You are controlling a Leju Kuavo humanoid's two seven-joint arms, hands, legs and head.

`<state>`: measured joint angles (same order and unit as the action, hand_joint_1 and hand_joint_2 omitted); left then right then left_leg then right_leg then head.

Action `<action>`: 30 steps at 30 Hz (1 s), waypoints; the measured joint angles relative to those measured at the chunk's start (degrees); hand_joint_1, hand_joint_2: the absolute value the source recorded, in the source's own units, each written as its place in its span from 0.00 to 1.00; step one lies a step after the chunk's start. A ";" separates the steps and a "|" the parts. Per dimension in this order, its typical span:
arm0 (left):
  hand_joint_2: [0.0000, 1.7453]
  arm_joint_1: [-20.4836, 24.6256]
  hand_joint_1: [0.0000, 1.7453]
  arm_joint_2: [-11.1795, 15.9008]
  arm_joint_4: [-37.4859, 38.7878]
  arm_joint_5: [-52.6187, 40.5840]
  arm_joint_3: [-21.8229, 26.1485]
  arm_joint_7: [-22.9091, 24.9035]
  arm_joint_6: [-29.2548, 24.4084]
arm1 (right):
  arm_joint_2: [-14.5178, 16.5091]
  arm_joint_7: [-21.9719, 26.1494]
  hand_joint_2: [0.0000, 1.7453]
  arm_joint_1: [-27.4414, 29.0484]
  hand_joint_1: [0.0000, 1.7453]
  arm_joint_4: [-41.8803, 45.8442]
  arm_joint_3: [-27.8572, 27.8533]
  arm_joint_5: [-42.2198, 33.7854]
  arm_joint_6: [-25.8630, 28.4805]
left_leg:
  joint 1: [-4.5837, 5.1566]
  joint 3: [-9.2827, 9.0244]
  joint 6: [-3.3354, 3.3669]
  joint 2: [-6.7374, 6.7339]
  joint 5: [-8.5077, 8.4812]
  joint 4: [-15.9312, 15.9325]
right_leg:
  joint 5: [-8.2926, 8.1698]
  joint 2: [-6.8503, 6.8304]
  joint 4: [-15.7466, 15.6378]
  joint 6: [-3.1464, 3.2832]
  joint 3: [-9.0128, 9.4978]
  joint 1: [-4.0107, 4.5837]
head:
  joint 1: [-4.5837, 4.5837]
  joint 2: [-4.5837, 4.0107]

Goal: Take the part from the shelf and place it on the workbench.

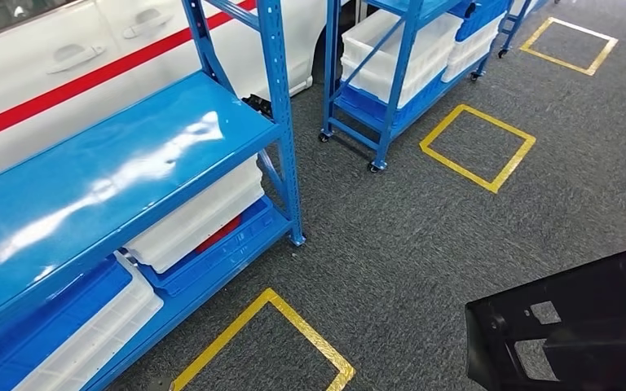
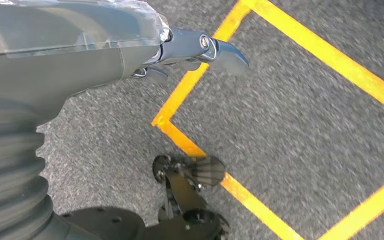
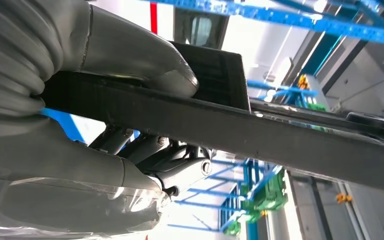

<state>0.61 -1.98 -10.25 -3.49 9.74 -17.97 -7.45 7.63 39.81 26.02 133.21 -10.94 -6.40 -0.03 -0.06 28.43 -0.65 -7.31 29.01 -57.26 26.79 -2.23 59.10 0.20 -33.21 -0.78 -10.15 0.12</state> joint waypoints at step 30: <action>1.00 0.23 0.00 -1.44 0.04 -2.75 -2.53 -1.16 0.73 | 2.94 0.01 1.00 -0.32 1.00 0.57 -2.48 3.37 -0.52 | 0.39 -0.12 0.69 0.31 -0.35 0.50 | 0.12 -0.56 -0.62 -0.06 0.50 0.41 | 0.02 0.01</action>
<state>0.84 -3.42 -10.21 -6.24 7.21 -19.13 -6.72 10.57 39.82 25.70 133.79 -13.42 -3.03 -0.55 0.33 28.31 0.04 -7.00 28.66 -56.76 26.91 -2.78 58.48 0.14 -32.71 -0.37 -10.14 0.13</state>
